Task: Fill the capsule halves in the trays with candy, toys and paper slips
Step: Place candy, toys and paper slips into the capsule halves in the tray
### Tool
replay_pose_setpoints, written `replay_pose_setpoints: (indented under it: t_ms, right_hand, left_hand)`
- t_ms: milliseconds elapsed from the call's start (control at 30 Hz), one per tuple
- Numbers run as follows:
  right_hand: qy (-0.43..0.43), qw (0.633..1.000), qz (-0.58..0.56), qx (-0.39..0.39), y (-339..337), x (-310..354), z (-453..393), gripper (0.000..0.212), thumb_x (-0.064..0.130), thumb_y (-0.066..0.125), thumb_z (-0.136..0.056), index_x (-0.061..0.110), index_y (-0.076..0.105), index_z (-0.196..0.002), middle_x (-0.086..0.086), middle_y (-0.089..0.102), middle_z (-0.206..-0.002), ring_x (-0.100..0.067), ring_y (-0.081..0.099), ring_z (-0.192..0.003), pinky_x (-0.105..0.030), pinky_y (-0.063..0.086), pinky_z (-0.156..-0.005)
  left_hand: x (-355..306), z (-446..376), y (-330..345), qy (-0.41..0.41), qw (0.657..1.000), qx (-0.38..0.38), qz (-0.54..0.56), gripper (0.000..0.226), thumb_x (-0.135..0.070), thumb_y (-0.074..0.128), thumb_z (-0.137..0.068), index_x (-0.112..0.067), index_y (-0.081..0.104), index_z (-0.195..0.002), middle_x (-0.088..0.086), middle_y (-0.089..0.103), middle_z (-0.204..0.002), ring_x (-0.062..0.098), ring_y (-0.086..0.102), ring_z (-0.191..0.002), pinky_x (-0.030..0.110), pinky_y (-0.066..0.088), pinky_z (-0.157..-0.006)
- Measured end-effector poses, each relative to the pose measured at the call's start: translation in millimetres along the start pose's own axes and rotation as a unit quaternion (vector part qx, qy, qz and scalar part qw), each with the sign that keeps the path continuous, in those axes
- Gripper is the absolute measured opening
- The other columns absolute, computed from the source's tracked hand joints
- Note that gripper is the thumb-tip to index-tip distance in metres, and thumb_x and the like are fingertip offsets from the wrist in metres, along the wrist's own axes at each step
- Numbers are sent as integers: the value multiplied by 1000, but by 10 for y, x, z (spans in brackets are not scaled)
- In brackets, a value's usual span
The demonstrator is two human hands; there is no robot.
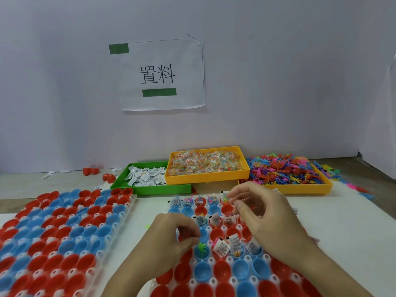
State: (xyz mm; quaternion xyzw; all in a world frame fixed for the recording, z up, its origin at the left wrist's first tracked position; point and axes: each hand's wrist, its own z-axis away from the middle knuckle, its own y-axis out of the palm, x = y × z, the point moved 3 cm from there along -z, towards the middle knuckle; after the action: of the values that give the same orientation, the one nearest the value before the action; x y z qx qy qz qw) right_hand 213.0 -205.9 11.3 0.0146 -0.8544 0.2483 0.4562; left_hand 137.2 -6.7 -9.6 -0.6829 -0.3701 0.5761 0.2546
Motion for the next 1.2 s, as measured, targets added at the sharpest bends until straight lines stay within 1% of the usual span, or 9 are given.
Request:
replay_pose_setpoints:
  t_ms: [167, 400, 567, 733, 867, 933, 1033, 1133, 1200]
  right_hand:
    - [24, 998, 61, -12, -85, -59, -93, 21, 15, 63, -95, 35, 70, -94, 24, 69, -87, 1, 64, -85, -16, 53, -72]
    - [39, 974, 216, 48, -99, -203, -852, 23, 17, 54, -99, 20, 70, -115, 6, 69, -109, 2, 58, -85, -4, 39, -66]
    - [81, 937, 322, 110, 149, -318, -1403, 31, 30, 42, -104, 25, 63, -125, -5, 57, -138, -26, 48, -129, -46, 39, -108]
    - [164, 868, 419, 209, 394, -502, -1503, 35, 31, 26, -106, 15, 58, -104, -14, 53, -136, -36, 40, -132, -61, 22, -114]
    - [143, 889, 395, 181, 392, -473, -1479, 37, 13, 34, -103, 13, 45, -68, -7, 50, -82, -33, 48, -99, -56, 31, -109]
    - [107, 916, 364, 131, 351, -453, -1473, 42, 12, 37, -103, 13, 40, -61, -3, 42, -67, -29, 46, -80, -46, 40, -91]
    - [44, 961, 272, 23, 238, -384, -1402, 42, 16, 48, -101, 2, 57, -62, -10, 54, -60, -27, 51, -61, -37, 44, -65]
    - [-9, 979, 196, -53, 141, -257, -1242, 28, 15, 60, -97, 0, 76, -79, -13, 73, -75, -23, 67, -71, -37, 56, -72]
    - [-18, 986, 155, -55, 110, -142, -1068, 16, 15, 66, -94, 10, 79, -87, 3, 75, -81, -7, 68, -76, -20, 56, -73]
  left_hand:
    - [28, 7, -8, 7, 1000, -4, 7, 17, -17, 78, -81, -33, 74, -79, -18, 69, -79, 3, 62, -79, 11, 45, -67]
    - [45, -10, -60, 17, 995, -88, 30, 18, -17, 73, -85, -34, 72, -79, -17, 69, -80, 6, 60, -82, 10, 43, -65]
    - [42, -12, -78, 19, 992, -121, 42, 30, -10, 70, -86, -38, 68, -76, -19, 68, -79, 5, 59, -84, 10, 43, -69]
    - [50, -23, -40, 21, 992, -121, 35, 29, -11, 67, -88, -40, 67, -81, -16, 67, -83, 1, 57, -87, 9, 42, -70]
    - [26, -24, -27, 29, 992, -115, 30, 29, -12, 66, -89, -40, 66, -82, -18, 66, -83, 0, 57, -87, 10, 44, -72]
    - [19, -18, -37, 34, 991, -127, 31, 27, -10, 66, -88, -36, 69, -82, -19, 67, -82, 0, 58, -87, 8, 43, -71]
    - [-1, -6, -60, 39, 986, -155, 43, 23, -8, 67, -88, -29, 73, -84, -19, 68, -82, 2, 59, -84, 7, 42, -69]
    - [-35, -2, -70, 43, 980, -178, 76, 24, -5, 68, -87, -28, 74, -81, -19, 69, -79, 5, 61, -79, 7, 41, -64]
    - [-53, -2, -65, 32, 977, -181, 107, 25, -5, 68, -87, -28, 74, -80, -22, 69, -78, 5, 61, -74, 7, 40, -60]
